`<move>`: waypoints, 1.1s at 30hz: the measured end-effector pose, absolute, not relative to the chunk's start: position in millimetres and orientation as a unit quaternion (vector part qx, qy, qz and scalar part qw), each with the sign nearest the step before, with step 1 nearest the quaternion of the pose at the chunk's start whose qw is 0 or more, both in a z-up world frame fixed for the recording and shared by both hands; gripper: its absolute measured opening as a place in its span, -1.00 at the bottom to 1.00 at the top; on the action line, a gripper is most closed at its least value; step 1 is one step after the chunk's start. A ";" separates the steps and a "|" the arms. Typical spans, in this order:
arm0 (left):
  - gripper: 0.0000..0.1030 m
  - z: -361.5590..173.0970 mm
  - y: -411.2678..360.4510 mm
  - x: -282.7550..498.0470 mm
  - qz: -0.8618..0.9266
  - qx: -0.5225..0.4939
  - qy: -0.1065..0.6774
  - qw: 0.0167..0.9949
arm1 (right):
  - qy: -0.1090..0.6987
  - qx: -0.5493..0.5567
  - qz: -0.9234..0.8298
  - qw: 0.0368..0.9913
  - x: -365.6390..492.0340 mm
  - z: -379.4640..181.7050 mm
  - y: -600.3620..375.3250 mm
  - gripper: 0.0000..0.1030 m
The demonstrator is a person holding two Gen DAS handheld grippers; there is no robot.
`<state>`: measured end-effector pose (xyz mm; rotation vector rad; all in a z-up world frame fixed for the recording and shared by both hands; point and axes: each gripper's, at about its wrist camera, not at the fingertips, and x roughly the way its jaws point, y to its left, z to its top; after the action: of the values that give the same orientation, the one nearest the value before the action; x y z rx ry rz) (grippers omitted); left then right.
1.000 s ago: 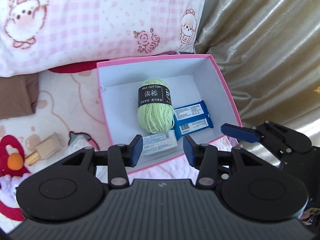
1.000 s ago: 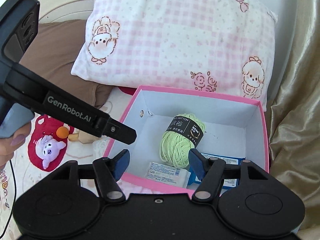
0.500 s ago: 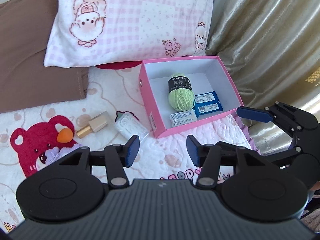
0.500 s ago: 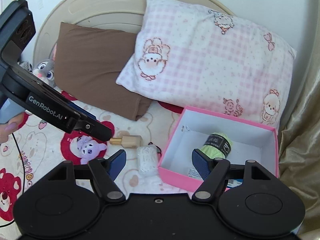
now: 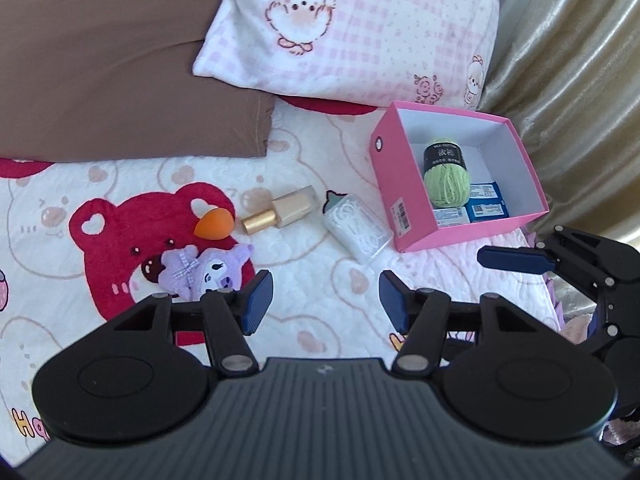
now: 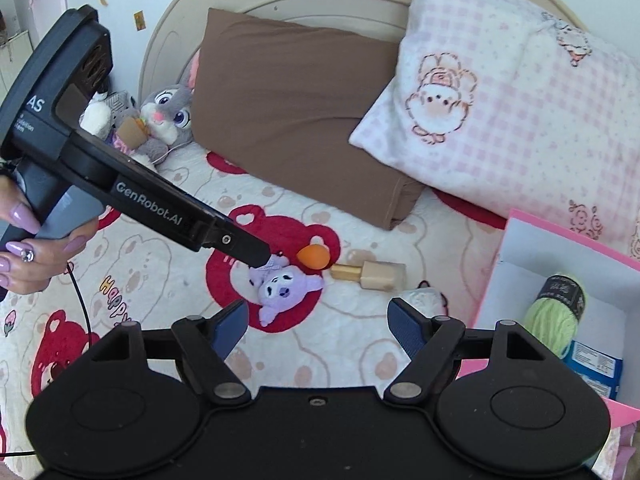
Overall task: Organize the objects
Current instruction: 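Move the left tool down to the purple plush toy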
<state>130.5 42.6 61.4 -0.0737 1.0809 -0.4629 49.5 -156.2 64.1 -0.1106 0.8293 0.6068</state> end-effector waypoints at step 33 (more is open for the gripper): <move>0.11 -126.6 154.4 198.9 -0.103 -0.166 0.477 0.857 | 0.451 0.091 0.292 0.838 149.1 -140.4 -57.3 0.61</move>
<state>198.9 154.4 -126.6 -0.3490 1.0028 -0.2167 149.1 -57.3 -140.4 0.1922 0.9549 0.6180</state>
